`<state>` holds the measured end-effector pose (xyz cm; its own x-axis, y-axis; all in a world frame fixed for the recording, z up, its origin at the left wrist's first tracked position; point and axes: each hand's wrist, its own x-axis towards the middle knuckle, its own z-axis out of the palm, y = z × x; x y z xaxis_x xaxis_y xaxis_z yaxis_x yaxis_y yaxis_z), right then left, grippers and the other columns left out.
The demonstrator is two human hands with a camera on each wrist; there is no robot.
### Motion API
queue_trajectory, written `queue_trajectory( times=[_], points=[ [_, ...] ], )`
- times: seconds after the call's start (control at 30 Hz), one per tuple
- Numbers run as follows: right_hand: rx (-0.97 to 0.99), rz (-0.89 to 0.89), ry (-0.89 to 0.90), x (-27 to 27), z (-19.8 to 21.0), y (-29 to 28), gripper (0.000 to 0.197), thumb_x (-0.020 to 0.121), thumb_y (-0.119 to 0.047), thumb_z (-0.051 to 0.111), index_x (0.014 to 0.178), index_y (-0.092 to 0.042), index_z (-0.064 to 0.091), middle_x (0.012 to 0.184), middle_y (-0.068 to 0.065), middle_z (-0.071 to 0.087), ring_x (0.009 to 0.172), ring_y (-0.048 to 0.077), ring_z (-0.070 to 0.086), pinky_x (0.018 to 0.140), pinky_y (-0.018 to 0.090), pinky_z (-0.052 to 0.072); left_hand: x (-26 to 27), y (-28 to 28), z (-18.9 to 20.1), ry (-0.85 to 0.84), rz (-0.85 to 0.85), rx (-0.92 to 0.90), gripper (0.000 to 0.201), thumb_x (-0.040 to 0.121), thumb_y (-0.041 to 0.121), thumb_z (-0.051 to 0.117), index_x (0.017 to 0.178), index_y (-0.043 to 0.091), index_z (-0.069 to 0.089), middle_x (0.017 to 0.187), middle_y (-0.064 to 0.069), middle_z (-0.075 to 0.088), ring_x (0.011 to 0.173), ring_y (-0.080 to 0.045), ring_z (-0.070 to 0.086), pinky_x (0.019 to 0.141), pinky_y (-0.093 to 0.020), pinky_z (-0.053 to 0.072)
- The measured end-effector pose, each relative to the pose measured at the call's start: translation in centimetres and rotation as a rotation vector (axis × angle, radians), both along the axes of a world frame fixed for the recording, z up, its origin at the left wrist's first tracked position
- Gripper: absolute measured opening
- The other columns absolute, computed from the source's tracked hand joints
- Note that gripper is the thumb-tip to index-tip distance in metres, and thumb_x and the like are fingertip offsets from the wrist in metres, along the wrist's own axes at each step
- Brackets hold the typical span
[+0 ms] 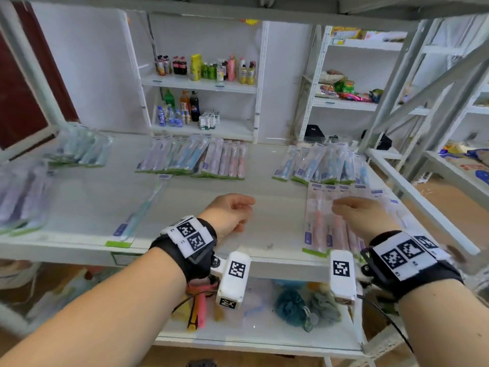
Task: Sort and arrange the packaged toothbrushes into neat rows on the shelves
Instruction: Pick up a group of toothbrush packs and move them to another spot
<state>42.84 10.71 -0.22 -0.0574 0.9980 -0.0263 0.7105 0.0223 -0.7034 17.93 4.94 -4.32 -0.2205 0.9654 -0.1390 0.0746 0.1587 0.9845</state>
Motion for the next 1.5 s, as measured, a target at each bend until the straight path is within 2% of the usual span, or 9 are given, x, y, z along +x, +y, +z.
queue_trajectory(
  times=[0.2,0.27,0.37,0.5,0.67,0.97,1.13,1.33,1.5],
  points=[
    [-0.033,0.139,0.035,-10.3,-0.4,-0.6,0.030,0.090,-0.022,0.057,0.118,-0.016,0.064,0.125,0.003,0.060,0.113,0.021,0.055,0.088,0.023,0.035,-10.1,-3.6,0.6,0.327,0.257,0.037,0.023,0.088,0.004,0.056,0.108,0.009,0.065,0.085,0.000,0.060,0.057,-0.003,0.047,0.054,-0.013,0.040],
    [-0.041,0.188,0.031,-13.2,-0.6,-0.9,0.030,0.090,-0.022,0.057,0.118,-0.015,0.064,0.124,0.004,0.060,0.113,0.021,0.055,0.087,0.023,0.035,-13.2,-4.7,0.6,0.408,0.320,-0.003,0.026,0.084,0.005,0.062,0.110,0.006,0.065,0.086,-0.002,0.061,0.067,-0.011,0.055,0.059,-0.011,0.043],
    [-0.050,0.250,0.015,-17.1,-0.8,-1.5,0.029,0.090,-0.023,0.057,0.118,-0.015,0.064,0.124,0.003,0.060,0.108,0.020,0.056,0.086,0.024,0.036,-17.0,-6.1,0.3,0.594,0.321,-0.170,0.041,0.076,0.016,0.073,0.115,0.007,0.061,0.110,-0.012,0.063,0.098,-0.027,0.061,0.084,-0.027,0.048],
    [-0.068,0.275,0.032,-20.9,-1.1,-2.3,0.027,0.090,-0.023,0.058,0.115,-0.016,0.065,0.120,0.004,0.062,0.104,0.019,0.057,0.083,0.024,0.037,-20.1,-7.2,-0.3,0.752,0.228,-0.370,0.067,0.062,0.036,0.082,0.121,0.015,0.057,0.119,-0.006,0.060,0.105,-0.024,0.059,0.094,-0.035,0.049],
    [-0.081,0.247,0.052,-23.8,-1.4,-3.4,0.026,0.090,-0.022,0.059,0.114,-0.014,0.065,0.120,0.005,0.061,0.106,0.021,0.057,0.084,0.025,0.038,-21.7,-7.5,-0.1,0.840,0.091,-0.380,0.070,0.062,0.032,0.080,0.124,0.013,0.053,0.119,-0.004,0.060,0.103,-0.022,0.059,0.091,-0.032,0.050],
    [-0.093,0.191,0.028,-27.3,-1.7,-5.8,0.027,0.091,-0.020,0.057,0.116,-0.011,0.064,0.120,0.008,0.062,0.109,0.024,0.057,0.086,0.026,0.040,-24.1,-8.9,0.3,1.006,-0.120,-0.345,0.036,0.065,0.023,0.073,0.097,0.013,0.061,0.097,-0.007,0.065,0.091,-0.026,0.063,0.081,-0.034,0.053],
    [-0.090,0.169,0.022,-28.5,-1.7,-7.1,0.026,0.090,-0.020,0.058,0.113,-0.010,0.065,0.115,0.009,0.063,0.106,0.024,0.057,0.082,0.028,0.041,-25.2,-9.6,0.0,0.975,-0.158,-0.320,0.028,0.066,0.028,0.071,0.085,0.008,0.066,0.073,-0.003,0.059,0.066,-0.021,0.056,0.058,-0.026,0.046],
    [-0.077,0.181,-0.014,-30.2,-0.8,-6.5,0.026,0.091,-0.024,0.056,0.112,-0.013,0.065,0.095,0.001,0.057,0.066,0.008,0.046,0.056,0.020,0.033,-27.2,-10.0,-0.3,0.798,-0.045,-0.173,0.019,0.082,0.029,0.062,0.077,0.019,0.047,0.073,0.000,0.051,0.063,-0.016,0.050,0.051,-0.024,0.035],
    [-0.061,0.246,-0.042,-33.1,0.0,-4.7,0.016,0.090,-0.021,0.054,0.097,-0.015,0.067,0.076,-0.006,0.055,0.058,0.005,0.042,0.054,0.020,0.031,-29.2,-9.2,1.1,0.552,0.109,-0.075,0.021,0.086,0.030,0.059,0.072,0.019,0.048,0.060,-0.001,0.053,0.048,-0.018,0.050,0.042,-0.019,0.038]
  ],
)
